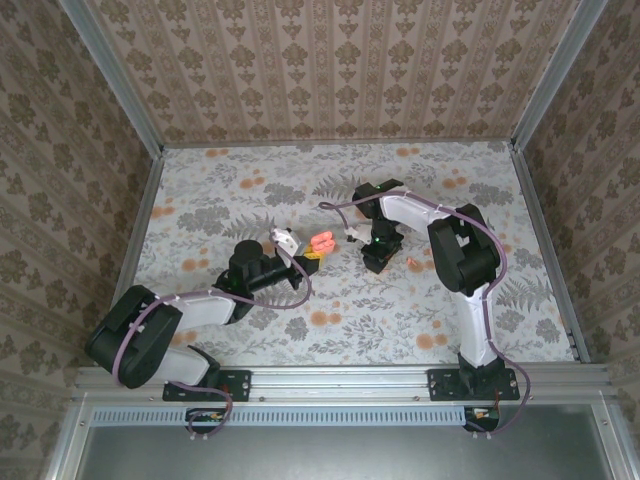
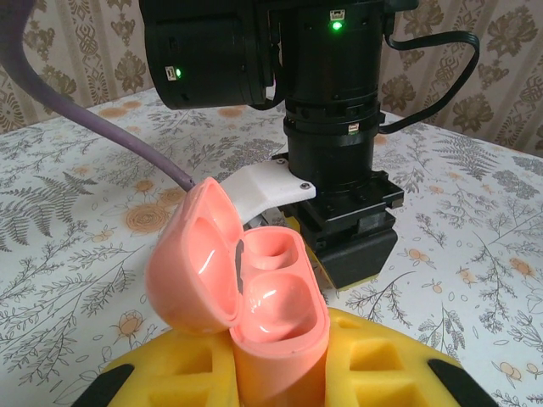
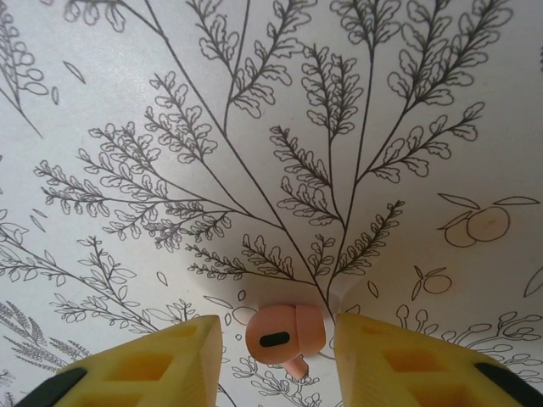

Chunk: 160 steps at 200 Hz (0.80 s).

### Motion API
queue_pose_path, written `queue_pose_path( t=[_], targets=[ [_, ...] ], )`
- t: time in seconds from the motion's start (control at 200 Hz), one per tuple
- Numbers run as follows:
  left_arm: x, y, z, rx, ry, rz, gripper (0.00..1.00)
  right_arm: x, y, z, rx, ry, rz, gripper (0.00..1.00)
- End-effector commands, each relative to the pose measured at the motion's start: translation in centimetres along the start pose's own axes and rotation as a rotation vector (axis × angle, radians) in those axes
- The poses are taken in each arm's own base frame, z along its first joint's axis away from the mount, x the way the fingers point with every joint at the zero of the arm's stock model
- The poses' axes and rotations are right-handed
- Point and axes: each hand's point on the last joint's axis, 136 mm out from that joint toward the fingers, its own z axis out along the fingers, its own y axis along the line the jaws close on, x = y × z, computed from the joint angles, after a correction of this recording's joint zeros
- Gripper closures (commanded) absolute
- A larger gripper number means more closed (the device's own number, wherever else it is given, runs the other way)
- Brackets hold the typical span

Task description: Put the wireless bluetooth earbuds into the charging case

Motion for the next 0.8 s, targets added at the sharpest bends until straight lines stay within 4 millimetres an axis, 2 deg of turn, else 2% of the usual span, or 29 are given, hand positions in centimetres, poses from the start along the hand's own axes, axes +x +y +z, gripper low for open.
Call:
queue_pose_path(
  t=[0.0,0.25,0.465,0.575,0.795],
  targets=[
    [-0.5,0.2,-0.4,-0.013,-0.016,0.029,0.88,-0.4,-0.6,0.6,0.025,0.016,0.000,0.64],
    [-0.6,0.2,-0.4,-0.011,-0.016,0.030,0.88,-0.4,-0.7,0.8,0.027,0.010,0.025,0.77],
    [-0.5,0.2,-0.3,-0.009,-0.010,0.036,0.88,-0.4,-0.8,-0.2,0.033,-0.040,0.065,0.81],
    [-0.3,0.1,-0.1,-0.001,-0.007,0.041,0.88,-0.7,-0.7,-1.8,0.021,-0.129,0.119,0.81],
    [-0.4,-0.3,0.9,0.016,-0.030,0.056,0.88,-2.2,-0.1,-7.2,-0.068,-0.459,0.297,0.83]
  ],
)
